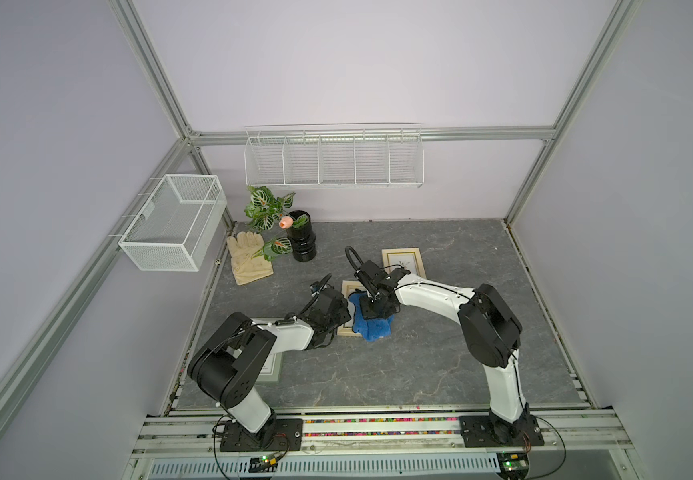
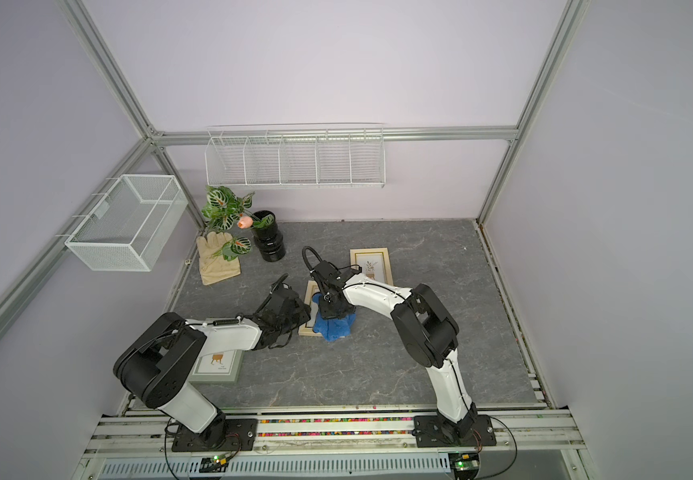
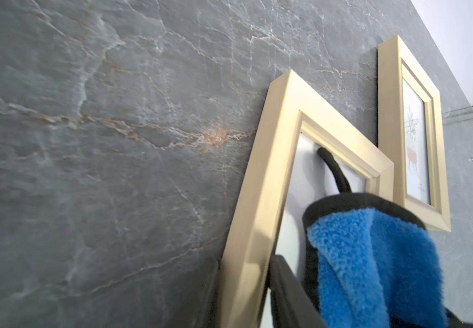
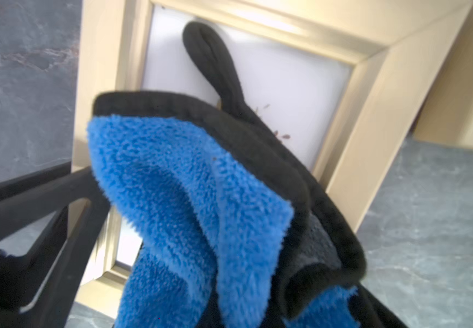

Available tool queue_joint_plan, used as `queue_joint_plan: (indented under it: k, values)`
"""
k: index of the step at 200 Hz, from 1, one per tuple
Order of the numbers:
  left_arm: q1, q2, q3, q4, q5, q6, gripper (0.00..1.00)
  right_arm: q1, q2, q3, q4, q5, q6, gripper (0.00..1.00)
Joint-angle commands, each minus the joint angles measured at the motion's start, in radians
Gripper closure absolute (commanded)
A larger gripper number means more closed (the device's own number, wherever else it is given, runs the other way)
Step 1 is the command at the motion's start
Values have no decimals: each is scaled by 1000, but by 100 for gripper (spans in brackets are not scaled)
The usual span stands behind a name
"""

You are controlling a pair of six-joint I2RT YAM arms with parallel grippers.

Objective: Wipe the picture frame with a cloth
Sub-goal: Wipe the dirt from the picture frame.

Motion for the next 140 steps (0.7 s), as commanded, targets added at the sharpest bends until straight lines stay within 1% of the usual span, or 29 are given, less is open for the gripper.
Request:
queue_joint_plan:
  k: [1,21,36,66,85,105,140]
  values:
    - [7,93,-111,-360,19,-51,65,25,24,22,-6,-50,59,93]
    - [7,80,-119,-355,20,-60,65,34,71,77,-11,-95,73,93]
    - [7,74,-124,-350,19,-63,65,26,67,63,-23,-69,83,93]
    - [7,79,-126,-336,29,-69,65,-38,-39,-92,-21,28,80,93]
    - [7,82,-126,-323,39,-74,65,-50,-80,-140,-27,55,73,93]
    - [7,87,-128,-310,50,-83,65,-14,-73,-135,-5,11,89,93]
    - [7,76,-138,-294,67,-100,65,46,-4,-43,45,-86,141,93]
